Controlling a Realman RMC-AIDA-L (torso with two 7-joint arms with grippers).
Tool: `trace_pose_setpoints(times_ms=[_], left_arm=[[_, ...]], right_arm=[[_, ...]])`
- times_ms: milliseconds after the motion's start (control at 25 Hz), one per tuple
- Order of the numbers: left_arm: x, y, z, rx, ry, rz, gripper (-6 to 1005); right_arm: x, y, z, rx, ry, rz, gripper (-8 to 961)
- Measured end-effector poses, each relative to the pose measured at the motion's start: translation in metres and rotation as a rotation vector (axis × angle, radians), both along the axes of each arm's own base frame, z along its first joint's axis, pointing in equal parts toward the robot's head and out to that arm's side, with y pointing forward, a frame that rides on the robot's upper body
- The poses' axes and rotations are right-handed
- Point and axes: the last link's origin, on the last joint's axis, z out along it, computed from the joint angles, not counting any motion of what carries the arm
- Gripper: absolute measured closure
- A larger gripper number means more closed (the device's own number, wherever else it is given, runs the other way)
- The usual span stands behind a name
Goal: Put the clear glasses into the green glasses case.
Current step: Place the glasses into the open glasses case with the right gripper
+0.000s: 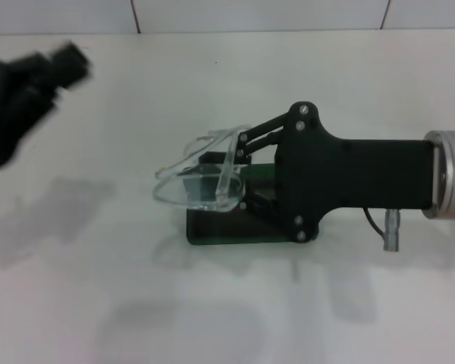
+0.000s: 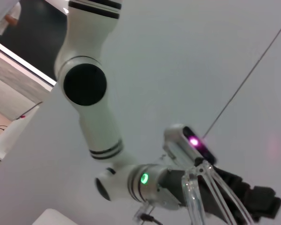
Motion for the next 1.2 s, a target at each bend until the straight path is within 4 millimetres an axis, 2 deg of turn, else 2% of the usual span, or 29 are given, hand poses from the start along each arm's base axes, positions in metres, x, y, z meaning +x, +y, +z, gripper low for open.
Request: trace_pose_setpoints(times_ms=[160,280,440,600,800,1040,1200], left_arm=[[-0.024,-0.010,0.019,0.112,-0.022,0.104,902],[-0.036,-0.020,0.026,0.174,-0.029,0.156,902],[-0.047,-0.032,0.024,0.262,-0.010,0.198,902],[-0.052,-0.034,0.023,0.285,0.007,0.220,902],[-0.054,-0.031,0.023,0.280,0.031,0.240,903],[-0.057,-0.025,0.023,0.292,0.058,0.260,903],[-0.055,-0.021,0.022,0.314,0.072,0.251,904]], right_arm=[[0.002,0.005,0.006,0.008,0.009,-0.030,834],[0.001,0.013,0.014,-0.014,0.019,-0.094,834],[0.000,0.027,0.024,-0.068,-0.003,-0.202,833],[-0.006,0.041,0.028,-0.116,-0.112,-0.309,833],[-0.028,0.052,0.036,-0.148,-0.329,-0.465,833],[-0.074,0.051,0.057,-0.220,-0.598,-0.576,833],[-0.097,0.053,0.055,-0.316,-0.785,-0.665,833]])
